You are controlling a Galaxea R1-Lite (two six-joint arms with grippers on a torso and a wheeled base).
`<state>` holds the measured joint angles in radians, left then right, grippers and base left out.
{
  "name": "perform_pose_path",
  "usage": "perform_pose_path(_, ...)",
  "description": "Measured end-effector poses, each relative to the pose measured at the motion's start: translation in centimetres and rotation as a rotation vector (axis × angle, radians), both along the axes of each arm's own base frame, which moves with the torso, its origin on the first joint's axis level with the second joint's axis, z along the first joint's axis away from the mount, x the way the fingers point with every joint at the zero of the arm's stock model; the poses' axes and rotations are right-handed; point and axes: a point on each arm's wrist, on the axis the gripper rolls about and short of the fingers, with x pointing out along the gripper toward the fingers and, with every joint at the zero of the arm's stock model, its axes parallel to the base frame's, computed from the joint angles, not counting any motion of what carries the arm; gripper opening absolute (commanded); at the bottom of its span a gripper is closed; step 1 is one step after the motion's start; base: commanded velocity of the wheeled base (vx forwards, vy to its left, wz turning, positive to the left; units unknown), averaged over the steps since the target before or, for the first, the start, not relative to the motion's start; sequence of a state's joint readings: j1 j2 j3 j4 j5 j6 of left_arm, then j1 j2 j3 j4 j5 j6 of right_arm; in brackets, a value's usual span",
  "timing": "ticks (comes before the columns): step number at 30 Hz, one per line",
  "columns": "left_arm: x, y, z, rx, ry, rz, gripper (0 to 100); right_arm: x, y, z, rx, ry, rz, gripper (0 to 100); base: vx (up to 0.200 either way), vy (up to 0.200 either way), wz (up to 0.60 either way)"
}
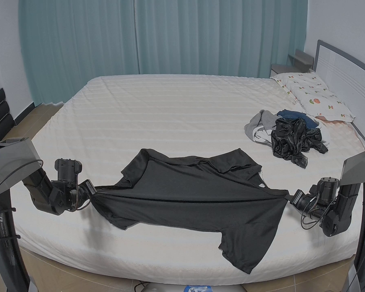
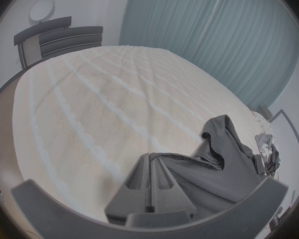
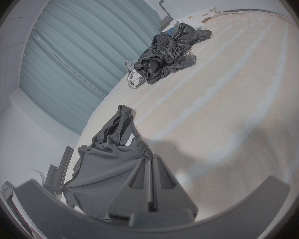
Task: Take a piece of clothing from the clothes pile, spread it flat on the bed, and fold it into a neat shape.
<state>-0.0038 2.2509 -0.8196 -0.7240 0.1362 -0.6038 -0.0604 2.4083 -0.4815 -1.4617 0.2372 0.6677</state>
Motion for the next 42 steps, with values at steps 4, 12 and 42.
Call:
perform_pose_path(4, 0.5, 0.3, -0.7, -0.041, 0.003, -0.023, 0, 0.3, -0.2, 0.0, -0.003, -0.030, -0.007, 0, 0.000, 0.000, 0.00)
perform_pose_path(12, 1.8, 0.2, -0.8, -0.180, -0.115, 0.023, 100, 0.2, -0.2, -0.6, -0.004, -0.048, -0.004, 100, 0.000, 0.000, 0.00)
perform_pose_path(42, 2.6, 2.5, 2.0, -0.570, -0.175, 0.094, 100, -6.8, 4.8, 0.1, 0.007, 0.119, 0.371, 100, 0.000, 0.000, 0.00)
